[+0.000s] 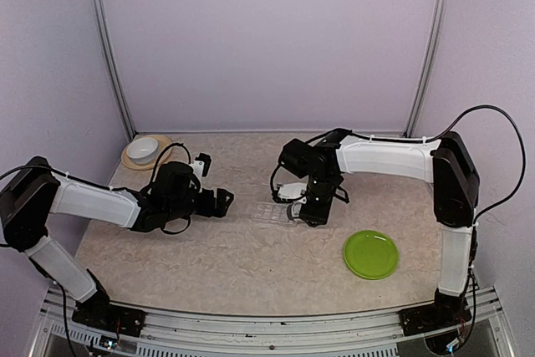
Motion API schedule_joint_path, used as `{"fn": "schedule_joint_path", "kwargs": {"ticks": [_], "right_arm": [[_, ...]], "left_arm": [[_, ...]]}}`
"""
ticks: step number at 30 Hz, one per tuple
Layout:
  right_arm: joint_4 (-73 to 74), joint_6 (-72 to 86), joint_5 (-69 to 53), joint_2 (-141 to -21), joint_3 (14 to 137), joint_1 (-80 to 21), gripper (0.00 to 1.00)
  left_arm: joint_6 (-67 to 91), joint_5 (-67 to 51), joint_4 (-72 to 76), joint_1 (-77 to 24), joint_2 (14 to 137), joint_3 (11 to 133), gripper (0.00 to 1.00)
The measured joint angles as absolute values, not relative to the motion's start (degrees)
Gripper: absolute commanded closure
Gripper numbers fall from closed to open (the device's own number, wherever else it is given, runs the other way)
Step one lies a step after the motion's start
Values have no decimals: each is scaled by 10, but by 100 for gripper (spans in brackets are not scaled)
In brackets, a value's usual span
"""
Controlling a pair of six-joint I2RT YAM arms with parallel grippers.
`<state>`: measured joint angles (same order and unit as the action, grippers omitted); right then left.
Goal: Sort the pills into containers
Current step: Pour the pill into the compartment of the pill container.
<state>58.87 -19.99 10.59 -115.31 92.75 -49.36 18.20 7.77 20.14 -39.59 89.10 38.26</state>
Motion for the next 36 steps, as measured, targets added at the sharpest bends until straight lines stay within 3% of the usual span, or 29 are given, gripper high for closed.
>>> {"fn": "schedule_joint_path", "kwargs": {"ticks": [36], "right_arm": [[587,-196,102,-1169,920,-492,100]], "left_arm": [[182,77,201,-396,892,383,1]]}}
